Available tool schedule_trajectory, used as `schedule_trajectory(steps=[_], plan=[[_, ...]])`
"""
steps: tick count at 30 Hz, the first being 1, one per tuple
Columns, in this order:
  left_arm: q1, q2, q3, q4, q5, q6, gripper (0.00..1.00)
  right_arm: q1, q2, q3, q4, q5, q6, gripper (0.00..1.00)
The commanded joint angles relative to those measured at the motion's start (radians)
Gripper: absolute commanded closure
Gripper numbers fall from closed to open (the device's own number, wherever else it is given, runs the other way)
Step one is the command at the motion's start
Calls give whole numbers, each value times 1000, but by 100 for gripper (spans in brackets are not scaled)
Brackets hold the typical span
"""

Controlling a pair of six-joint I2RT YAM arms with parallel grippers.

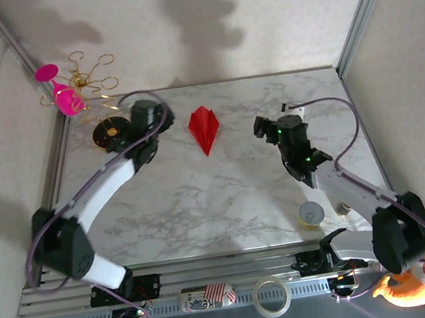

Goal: Fold a paper plane with a square sheet of paper (pick it up from the middle)
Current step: Reset both arms

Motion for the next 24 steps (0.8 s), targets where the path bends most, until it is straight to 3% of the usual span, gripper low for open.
schedule_trajectory(steps=[1,7,11,15,19,24], plan=[[52,-155,-195,141,-241,37,1,-36,-65,-69,94,172,-108,1],[187,-391,-513,295,-385,108,1,-121,-106,-213,264,265,-180,1],[243,-460,-745,556,-372,207,0,-205,-88,-356,466,168,-261,1],[260,-430,-926,858,-301,296,0,-269,-11,-405,557,100,-279,1],[283,-325,-990,1054,-199,354,0,-294,63,-442,709,17,-322,1],[334,-174,-992,1271,65,400,0,-328,174,-471,894,-118,-386,1]])
